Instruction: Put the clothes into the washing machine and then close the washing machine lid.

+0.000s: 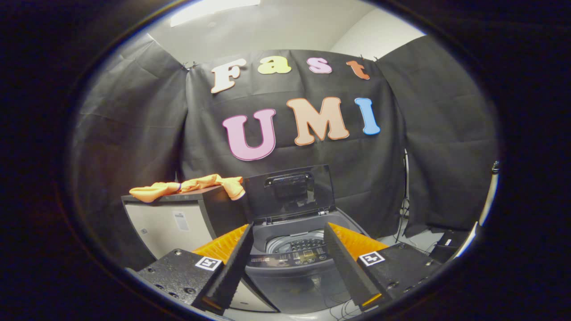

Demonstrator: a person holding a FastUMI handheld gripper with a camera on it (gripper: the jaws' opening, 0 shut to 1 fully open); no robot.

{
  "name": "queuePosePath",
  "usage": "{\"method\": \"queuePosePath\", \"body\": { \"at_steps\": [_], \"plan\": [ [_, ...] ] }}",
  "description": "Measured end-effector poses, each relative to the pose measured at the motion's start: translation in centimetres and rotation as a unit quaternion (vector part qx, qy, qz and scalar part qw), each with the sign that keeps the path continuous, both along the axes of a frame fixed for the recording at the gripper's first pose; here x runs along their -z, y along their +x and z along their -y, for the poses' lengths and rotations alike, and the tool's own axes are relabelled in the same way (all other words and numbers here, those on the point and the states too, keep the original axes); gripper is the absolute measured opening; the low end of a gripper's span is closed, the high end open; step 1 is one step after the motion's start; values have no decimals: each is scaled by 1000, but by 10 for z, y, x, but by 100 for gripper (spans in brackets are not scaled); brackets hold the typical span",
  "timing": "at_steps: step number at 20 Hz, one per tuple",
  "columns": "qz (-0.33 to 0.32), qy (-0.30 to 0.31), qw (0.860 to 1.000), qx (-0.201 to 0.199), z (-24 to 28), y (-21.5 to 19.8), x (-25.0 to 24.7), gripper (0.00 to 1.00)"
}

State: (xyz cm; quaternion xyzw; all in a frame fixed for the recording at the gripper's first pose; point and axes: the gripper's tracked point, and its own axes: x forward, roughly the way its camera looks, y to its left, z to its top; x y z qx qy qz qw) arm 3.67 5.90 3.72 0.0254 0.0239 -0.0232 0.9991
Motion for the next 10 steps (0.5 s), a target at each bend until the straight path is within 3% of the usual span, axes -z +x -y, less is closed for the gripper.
{"method": "queuePosePath", "body": {
  "at_steps": [10],
  "plan": [
    [36,-58,997,-49,-155,70,-102,96]
  ]
}}
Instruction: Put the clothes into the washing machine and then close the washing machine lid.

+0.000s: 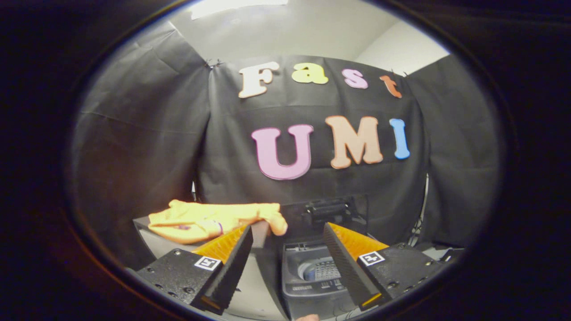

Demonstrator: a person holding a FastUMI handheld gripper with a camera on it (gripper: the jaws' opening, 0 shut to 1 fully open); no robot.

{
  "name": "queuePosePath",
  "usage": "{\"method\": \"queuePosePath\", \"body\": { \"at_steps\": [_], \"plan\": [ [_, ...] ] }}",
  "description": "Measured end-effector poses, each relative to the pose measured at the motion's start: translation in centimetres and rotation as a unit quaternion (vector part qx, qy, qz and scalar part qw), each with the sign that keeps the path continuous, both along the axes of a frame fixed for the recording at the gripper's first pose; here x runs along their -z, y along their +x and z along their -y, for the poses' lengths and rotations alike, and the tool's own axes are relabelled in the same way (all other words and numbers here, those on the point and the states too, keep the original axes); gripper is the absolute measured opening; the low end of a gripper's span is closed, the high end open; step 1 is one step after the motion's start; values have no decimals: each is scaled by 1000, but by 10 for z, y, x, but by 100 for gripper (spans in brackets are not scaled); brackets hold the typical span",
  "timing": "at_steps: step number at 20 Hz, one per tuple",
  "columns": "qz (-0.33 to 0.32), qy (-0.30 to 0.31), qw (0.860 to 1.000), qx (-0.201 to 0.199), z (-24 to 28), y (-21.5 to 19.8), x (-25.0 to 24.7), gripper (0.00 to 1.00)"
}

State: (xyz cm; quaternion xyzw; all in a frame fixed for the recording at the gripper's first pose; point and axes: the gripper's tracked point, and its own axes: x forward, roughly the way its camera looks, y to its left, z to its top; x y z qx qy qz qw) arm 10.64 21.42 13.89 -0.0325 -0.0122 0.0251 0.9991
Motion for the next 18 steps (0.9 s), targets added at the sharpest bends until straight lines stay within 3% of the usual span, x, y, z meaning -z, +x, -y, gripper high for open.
{"method": "queuePosePath", "body": {
  "at_steps": [6,8,13,18],
  "plan": [
    [-53,0,996,-71,-114,62,-7,97],
    [-63,-5,996,-60,-136,92,-7,97],
    [-121,-97,987,-49,-165,169,33,99],
    [-237,-107,966,-16,-169,200,89,96]
  ]
}}
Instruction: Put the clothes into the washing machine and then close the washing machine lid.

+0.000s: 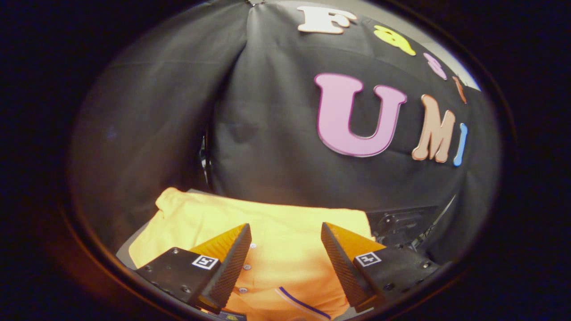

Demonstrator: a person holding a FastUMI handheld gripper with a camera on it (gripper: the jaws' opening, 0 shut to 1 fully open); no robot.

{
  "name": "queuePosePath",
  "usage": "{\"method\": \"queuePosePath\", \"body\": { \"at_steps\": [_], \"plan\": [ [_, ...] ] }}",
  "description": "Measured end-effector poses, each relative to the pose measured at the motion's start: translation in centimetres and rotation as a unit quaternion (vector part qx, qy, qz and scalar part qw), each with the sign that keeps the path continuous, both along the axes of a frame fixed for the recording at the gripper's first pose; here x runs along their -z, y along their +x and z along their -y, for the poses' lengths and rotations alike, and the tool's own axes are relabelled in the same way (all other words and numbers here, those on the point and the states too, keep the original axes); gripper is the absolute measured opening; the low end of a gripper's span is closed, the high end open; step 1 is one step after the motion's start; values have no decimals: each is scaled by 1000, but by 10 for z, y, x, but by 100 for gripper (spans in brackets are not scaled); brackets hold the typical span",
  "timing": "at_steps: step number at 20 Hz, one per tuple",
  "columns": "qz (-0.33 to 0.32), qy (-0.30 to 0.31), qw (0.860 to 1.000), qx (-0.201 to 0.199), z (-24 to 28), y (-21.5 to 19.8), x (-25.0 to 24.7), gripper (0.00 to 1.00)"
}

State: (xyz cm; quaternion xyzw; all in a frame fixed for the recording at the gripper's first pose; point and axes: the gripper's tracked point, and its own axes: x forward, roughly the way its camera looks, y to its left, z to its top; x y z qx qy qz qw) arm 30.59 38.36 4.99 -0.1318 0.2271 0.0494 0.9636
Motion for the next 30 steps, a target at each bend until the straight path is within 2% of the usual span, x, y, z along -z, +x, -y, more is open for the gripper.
{"method": "queuePosePath", "body": {
  "at_steps": [2,3,5,7,8,11,13,15,17,19,22,23,26,30],
  "plan": [
    [-9,-26,1000,14,0,4,3,98],
    [-14,-6,1000,8,-11,5,5,98],
    [-73,39,997,-2,-34,-2,31,97],
    [-123,52,991,25,-23,-12,42,98],
    [-112,64,991,29,-25,-2,41,99],
    [-123,59,991,7,-28,-4,39,96],
    [-130,54,990,-13,-33,-2,44,80],
    [-135,71,988,-10,-30,-4,46,46],
    [-143,72,986,-42,-29,-5,44,12],
    [-153,82,983,-67,-21,-10,44,10],
    [-158,86,974,-134,-5,-28,39,5],
    [-157,88,973,-143,3,-31,36,5],
    [-139,116,971,-154,18,-40,24,3],
    [-88,173,970,-149,31,-42,-23,1]
  ]
}}
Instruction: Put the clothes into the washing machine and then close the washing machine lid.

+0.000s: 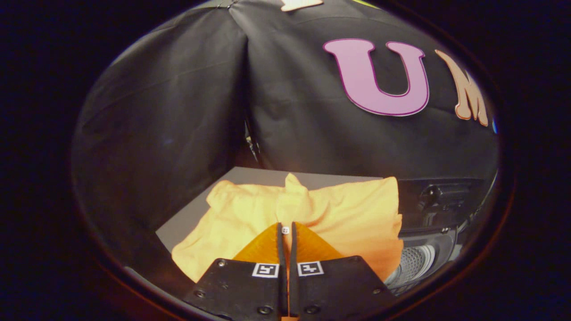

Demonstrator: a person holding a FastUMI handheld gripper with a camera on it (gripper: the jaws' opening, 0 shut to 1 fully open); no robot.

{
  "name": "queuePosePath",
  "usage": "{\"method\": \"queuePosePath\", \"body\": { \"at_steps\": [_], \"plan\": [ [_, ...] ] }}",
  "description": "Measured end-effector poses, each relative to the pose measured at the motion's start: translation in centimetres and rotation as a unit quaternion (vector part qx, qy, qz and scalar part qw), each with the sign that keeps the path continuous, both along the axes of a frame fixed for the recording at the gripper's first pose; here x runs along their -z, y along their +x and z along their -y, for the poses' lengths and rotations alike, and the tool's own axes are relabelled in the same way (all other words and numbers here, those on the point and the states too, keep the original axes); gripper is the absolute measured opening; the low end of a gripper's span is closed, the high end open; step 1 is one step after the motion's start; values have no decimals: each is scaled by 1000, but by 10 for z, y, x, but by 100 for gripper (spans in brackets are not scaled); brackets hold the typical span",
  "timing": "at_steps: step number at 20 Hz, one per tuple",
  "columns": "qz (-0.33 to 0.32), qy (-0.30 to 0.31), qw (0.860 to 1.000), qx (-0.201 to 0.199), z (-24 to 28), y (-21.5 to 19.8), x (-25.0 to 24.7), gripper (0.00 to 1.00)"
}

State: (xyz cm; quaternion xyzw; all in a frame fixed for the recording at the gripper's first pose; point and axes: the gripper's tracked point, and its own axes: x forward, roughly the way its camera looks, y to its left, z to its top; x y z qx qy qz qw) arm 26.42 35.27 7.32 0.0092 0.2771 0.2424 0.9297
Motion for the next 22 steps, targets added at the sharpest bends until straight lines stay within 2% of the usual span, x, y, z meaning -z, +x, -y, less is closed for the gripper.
{"method": "queuePosePath", "body": {
  "at_steps": [5,11,14,16,19,22],
  "plan": [
    [65,-15,997,25,36,-1,-81,1],
    [125,27,990,67,96,7,-157,1],
    [125,39,987,97,123,11,-164,1],
    [134,24,984,116,145,20,-160,1],
    [195,-29,965,170,193,40,-163,1],
    [224,-30,954,194,213,53,-151,1]
  ]
}}
